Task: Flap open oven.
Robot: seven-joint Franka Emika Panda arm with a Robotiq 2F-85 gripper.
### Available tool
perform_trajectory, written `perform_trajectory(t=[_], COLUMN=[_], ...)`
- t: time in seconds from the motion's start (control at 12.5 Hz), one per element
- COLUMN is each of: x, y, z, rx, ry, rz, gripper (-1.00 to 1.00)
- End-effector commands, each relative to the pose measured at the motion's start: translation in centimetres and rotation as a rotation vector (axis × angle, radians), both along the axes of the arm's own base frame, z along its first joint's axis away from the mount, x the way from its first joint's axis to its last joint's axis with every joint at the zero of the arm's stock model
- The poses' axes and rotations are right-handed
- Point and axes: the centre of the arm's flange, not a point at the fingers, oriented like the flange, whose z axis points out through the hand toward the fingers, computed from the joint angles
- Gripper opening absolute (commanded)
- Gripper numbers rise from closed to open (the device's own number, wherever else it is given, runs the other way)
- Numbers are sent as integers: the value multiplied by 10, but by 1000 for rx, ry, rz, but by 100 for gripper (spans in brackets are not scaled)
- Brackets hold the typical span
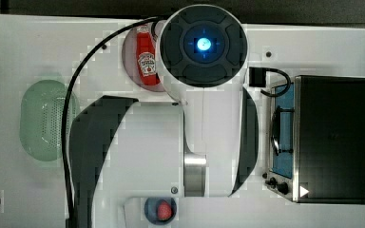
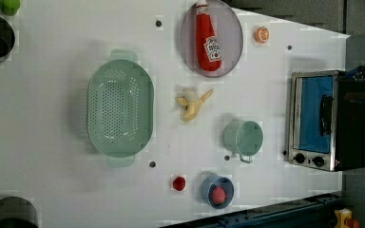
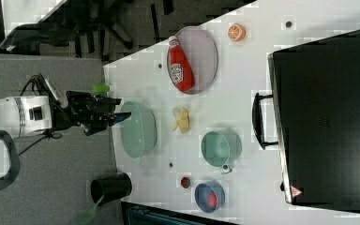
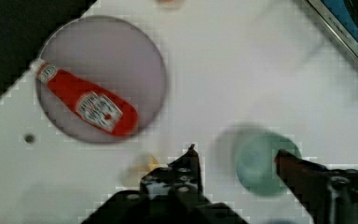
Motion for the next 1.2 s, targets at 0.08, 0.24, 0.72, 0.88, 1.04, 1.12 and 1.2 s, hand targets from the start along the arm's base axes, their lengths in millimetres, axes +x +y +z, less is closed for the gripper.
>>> perform_trajectory(t=[0.08, 0.24, 0.72, 0.88, 1.04, 1.12, 1.2], x=[-87, -87, -87, -88, -90, -91, -93], y=[-45, -45, -45, -53, -67, -76, -86], z=[56, 56, 55, 47, 28, 18, 6], rx=[35, 35, 35, 35, 40, 44, 48], ry=[33, 33, 37, 52, 89, 109, 132], rz=[-177, -177, -176, -188, -210, -218, -207], gripper=[58, 100, 14, -32, -65, -65, -65])
